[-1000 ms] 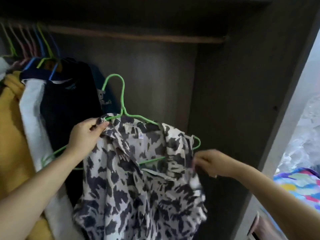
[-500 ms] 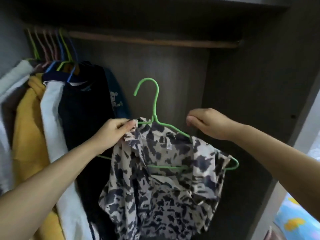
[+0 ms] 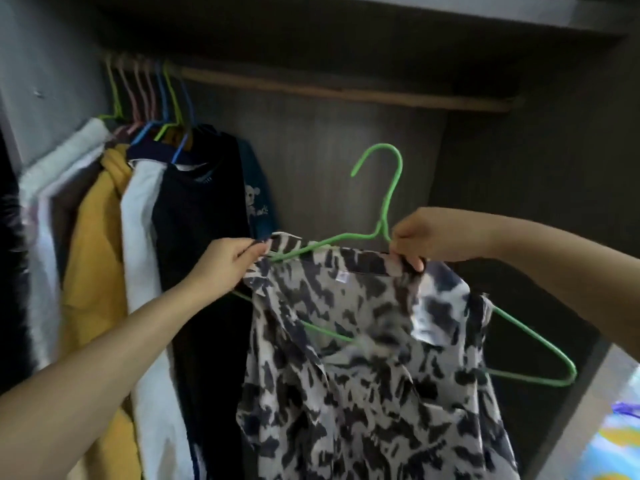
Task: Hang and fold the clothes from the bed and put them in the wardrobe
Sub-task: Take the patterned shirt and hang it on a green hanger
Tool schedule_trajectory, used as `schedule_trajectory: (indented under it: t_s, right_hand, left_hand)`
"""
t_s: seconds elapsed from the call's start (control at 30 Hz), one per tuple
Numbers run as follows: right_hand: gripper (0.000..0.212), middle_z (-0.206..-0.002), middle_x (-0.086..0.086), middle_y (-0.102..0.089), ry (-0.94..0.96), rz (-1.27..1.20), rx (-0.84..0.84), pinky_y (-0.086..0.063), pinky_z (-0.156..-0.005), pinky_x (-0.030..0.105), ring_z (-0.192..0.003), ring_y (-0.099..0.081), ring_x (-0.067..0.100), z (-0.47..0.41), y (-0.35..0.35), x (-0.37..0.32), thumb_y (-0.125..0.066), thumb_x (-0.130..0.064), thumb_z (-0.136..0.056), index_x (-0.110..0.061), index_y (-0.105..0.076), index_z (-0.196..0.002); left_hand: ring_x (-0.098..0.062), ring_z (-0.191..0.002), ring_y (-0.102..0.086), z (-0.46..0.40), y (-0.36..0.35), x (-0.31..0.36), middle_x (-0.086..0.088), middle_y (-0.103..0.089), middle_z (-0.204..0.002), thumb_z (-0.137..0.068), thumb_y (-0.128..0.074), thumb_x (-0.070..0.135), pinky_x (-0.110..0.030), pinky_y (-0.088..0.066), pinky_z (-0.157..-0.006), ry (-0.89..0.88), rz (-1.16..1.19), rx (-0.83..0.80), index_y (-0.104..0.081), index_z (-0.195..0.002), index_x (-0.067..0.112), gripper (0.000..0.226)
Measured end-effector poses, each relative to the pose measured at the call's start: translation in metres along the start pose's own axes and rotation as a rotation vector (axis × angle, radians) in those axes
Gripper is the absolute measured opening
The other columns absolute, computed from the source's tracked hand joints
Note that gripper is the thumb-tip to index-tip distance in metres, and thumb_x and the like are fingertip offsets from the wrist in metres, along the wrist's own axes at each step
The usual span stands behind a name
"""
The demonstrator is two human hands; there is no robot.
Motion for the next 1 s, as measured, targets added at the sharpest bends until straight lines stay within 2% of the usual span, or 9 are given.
schedule_trajectory:
  t_s: [0.07,0.13,0.27,0.4,0.47,0.6,0.73,0.87,1.0]
  right_hand:
    - [0.037,-0.058,-0.01,-0.062,-0.026,-0.052,-0.015,-0.042,-0.062,0.02,-0.057,-0.053,0.005,0.002,0.004,0.003,-0.049,-0.027,-0.098,-0.022,-0.065,-0.065]
    - [0.027,-0.064,0.006,-0.06,-0.072,-0.178,-0.009,-0.046,-0.062,0.029,-0.057,-0.054,0.014,-0.005,0.003,-0.003,-0.051,-0.026,-0.097,-0.018,-0.072,-0.082]
    - [0.023,-0.052,0.006,-0.04,-0.219,-0.515,0.176,-0.03,-0.033,0.014,-0.03,-0.032,0.005,-0.02,0.001,-0.014,-0.055,-0.01,-0.092,0.008,-0.068,-0.095]
    - [0.034,-0.031,-0.006,-0.035,-0.325,-0.625,0.279,-0.029,-0.032,0.011,-0.024,-0.03,0.004,-0.03,0.014,-0.01,-0.06,-0.009,-0.09,-0.004,-0.053,-0.058]
    - [0.034,-0.029,-0.008,-0.038,-0.345,-0.712,0.425,-0.028,-0.031,0.01,-0.023,-0.033,0.004,-0.042,0.019,-0.014,-0.059,-0.008,-0.091,-0.008,-0.051,-0.058]
    - [0.035,-0.036,-0.002,-0.044,-0.315,-0.915,0.467,-0.032,-0.035,0.019,-0.027,-0.036,0.007,-0.08,0.018,-0.043,-0.053,-0.007,-0.094,-0.009,-0.051,-0.059]
    - [0.021,-0.059,0.003,-0.061,-0.265,-0.915,0.409,-0.041,-0.042,0.019,-0.042,-0.051,0.01,-0.121,0.041,-0.077,-0.057,-0.01,-0.091,-0.007,-0.062,-0.071]
    - [0.017,-0.09,0.013,-0.072,-0.16,-0.876,0.386,-0.053,-0.065,0.028,-0.07,-0.062,0.02,-0.166,0.054,-0.107,-0.056,-0.008,-0.091,0.004,-0.067,-0.097]
    - [0.025,-0.08,0.009,-0.072,-0.047,-0.958,0.432,-0.051,-0.063,0.025,-0.064,-0.06,0.018,-0.22,0.072,-0.138,-0.046,-0.006,-0.095,0.008,-0.066,-0.099]
  left_hand:
    - [-0.003,-0.058,-0.053,0.002,-0.004,-0.002,0.01,-0.058,-0.06,-0.095,-0.052,0.029,-0.023,-0.037,-0.055,-0.012,-0.023,0.039,-0.059,-0.061,0.019,0.037]
    - [0.002,-0.078,-0.061,0.001,-0.021,0.007,0.015,-0.066,-0.087,-0.097,-0.051,0.024,-0.013,-0.046,-0.07,-0.058,-0.004,-0.03,-0.072,-0.09,0.021,0.022]
    - [0.0,-0.122,-0.039,-0.003,-0.046,0.019,0.014,-0.041,-0.131,-0.1,-0.042,0.007,0.008,-0.018,-0.094,-0.125,-0.121,-0.21,-0.051,-0.136,0.013,0.038]
    - [0.017,-0.115,-0.047,0.004,-0.051,0.028,0.028,-0.051,-0.125,-0.1,-0.046,0.025,-0.002,-0.032,-0.101,0.021,0.184,-0.288,-0.055,-0.122,0.04,0.029]
    - [0.017,-0.114,-0.048,0.003,-0.052,0.055,0.03,-0.055,-0.121,-0.092,-0.046,0.046,-0.009,-0.035,-0.104,0.015,0.345,-0.268,-0.056,-0.118,0.044,0.028]
    - [0.03,-0.102,-0.045,-0.005,-0.05,0.11,0.047,-0.054,-0.107,-0.082,-0.047,0.07,0.003,-0.036,-0.084,0.021,0.479,-0.355,-0.054,-0.116,0.05,0.04]
    - [0.002,-0.107,-0.06,-0.02,-0.026,0.116,0.022,-0.066,-0.113,-0.081,-0.064,0.056,-0.023,-0.044,-0.096,0.122,0.504,-0.251,-0.057,-0.122,0.036,0.046]
    - [-0.007,-0.113,-0.055,-0.049,0.022,0.11,0.016,-0.059,-0.122,-0.075,-0.064,0.056,-0.029,-0.043,-0.098,0.177,0.366,-0.127,-0.049,-0.13,0.034,0.061]
    - [-0.02,-0.099,-0.056,-0.087,0.069,0.099,-0.003,-0.057,-0.109,-0.083,-0.058,0.034,-0.029,-0.043,-0.074,0.272,0.127,-0.119,-0.041,-0.133,0.023,0.053]
Point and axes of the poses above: each hand's wrist, its own z-axis away from the middle knuckle, its own y-axis out of the back of the hand, x = y × z, the point moved 1 cm from there along -z, towards the middle knuckle
